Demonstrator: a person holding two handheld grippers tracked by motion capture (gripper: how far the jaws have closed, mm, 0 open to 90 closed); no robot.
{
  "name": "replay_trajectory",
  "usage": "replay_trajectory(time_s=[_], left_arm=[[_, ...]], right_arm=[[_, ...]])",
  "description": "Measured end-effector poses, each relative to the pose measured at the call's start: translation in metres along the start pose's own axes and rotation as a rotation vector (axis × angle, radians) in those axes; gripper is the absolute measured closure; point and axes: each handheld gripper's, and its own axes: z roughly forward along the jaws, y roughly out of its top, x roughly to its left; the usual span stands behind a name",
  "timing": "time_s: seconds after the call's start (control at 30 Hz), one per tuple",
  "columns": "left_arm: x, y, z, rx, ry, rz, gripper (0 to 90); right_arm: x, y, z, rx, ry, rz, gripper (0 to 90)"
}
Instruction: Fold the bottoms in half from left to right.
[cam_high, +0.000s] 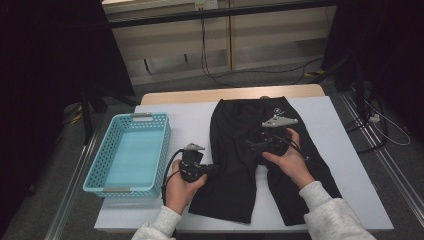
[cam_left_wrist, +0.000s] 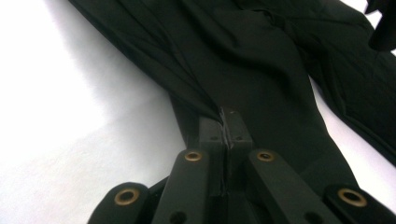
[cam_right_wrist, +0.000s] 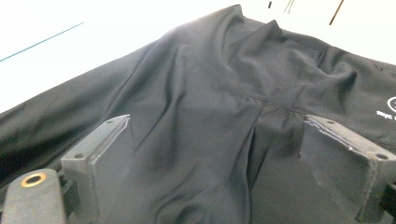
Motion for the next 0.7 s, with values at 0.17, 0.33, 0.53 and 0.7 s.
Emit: replay_trajectory(time_s=[0.17,0.33,0.53,0.7], left_arm=[[-0.005,0.0,0.004,0.003,-0.008,0.015,88.8],[-0.01,0.002,0.007,-0.012,-0.01,0.022,88.8],[-0.016,0.002,0.013,-0.004,-0.012,0.05,88.8],[-0.019,0.002,0.014,-0.008,-0.015,0.053,88.8]], right_arm=[[0.002,0.001,0.009,0.018,-0.001,0.001,10.0],[0.003,0.002,0.014,0.024,-0.006,0.008,10.0],[0.005,0.007,0.019,0.024,-0.005,0.025,11.3],[0.011,0.012,0.029,0.028,0.005,0.034,11.3]])
